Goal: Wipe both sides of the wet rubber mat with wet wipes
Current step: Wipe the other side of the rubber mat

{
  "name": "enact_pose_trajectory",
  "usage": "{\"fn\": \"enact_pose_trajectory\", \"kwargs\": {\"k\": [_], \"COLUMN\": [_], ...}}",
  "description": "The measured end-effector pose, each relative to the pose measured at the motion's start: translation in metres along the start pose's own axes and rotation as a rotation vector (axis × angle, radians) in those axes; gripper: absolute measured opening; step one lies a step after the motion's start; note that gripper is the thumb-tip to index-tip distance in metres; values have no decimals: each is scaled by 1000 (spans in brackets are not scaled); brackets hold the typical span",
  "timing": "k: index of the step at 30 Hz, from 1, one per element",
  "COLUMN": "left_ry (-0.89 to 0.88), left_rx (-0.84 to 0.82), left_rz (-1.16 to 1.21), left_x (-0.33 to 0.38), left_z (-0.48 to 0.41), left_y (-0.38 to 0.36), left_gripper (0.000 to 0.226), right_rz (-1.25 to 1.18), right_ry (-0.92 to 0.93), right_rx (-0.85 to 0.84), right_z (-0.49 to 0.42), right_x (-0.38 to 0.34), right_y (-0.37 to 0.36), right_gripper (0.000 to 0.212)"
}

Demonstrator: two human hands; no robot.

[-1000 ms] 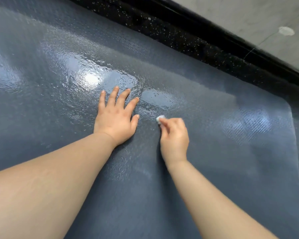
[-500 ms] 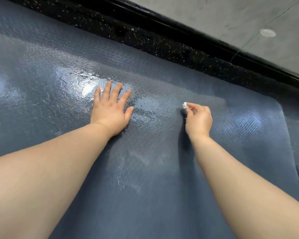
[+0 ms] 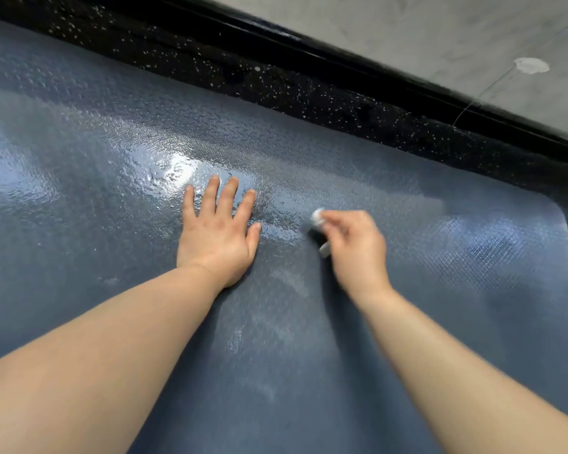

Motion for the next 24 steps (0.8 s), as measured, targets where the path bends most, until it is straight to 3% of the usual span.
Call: {"fn": "enact_pose_trajectory", "kwargs": {"k": [4,7,11,17,19,24], "left_ry": [-3,-3,-2,5,7,9], "left_rx": [13,6,10,6,9,4], "left_rz": [6,2,-6,-8,-16,-18], "left_x": [0,0,1,2,2,1], "left_z": [0,0,0,0,1,1], "left_y": [1,2,2,3,4,5], "left_gripper": [64,64,65,63,64,66], "right_rz": [-26,-31,138,44,-8,50], "right_ry": [-281,-425,-207,130,105,-197], "right_rx": [201,231,133,-180,-137,158], "right_z": [-82,-106,-74,-26,-46,-127], "right_x": [39,50,11,-30,-26,26], "right_y": [24,14,-34,-57,-38,14], "right_gripper": [19,19,21,15,15,19]}}
Point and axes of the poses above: each hand's wrist, its own z-axis away from the middle knuckle, its own y-axis out of the back of the hand, x = y × z, the point moved 6 cm from there along -z, towards the middle knuckle
